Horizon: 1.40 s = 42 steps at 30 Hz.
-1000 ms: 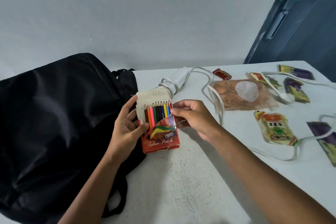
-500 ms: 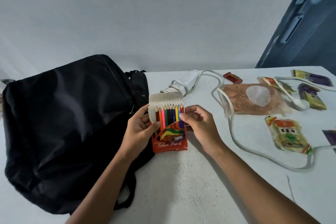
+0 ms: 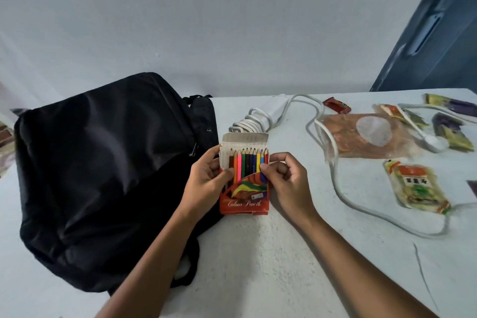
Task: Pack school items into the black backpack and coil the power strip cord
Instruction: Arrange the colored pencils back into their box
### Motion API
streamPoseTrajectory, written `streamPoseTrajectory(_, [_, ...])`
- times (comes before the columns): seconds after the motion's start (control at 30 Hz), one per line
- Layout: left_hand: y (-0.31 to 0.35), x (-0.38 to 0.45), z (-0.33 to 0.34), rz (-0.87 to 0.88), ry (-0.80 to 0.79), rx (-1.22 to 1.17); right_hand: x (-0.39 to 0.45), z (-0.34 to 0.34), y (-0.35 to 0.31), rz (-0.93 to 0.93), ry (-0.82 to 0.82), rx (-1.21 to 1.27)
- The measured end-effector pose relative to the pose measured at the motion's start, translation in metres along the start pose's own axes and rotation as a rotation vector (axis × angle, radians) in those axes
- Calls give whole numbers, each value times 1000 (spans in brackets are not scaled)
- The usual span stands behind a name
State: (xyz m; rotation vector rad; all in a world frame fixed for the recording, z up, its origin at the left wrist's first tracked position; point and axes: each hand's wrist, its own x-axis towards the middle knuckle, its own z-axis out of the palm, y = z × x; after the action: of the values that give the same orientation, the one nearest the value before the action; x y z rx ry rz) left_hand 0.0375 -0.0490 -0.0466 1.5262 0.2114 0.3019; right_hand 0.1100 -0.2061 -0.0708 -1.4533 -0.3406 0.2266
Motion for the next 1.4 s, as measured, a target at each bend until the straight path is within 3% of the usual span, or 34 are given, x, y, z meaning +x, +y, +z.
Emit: streamPoseTrajectory(1.4, [-8, 2, 9, 32, 139, 346, 1, -2, 14, -42, 57, -85])
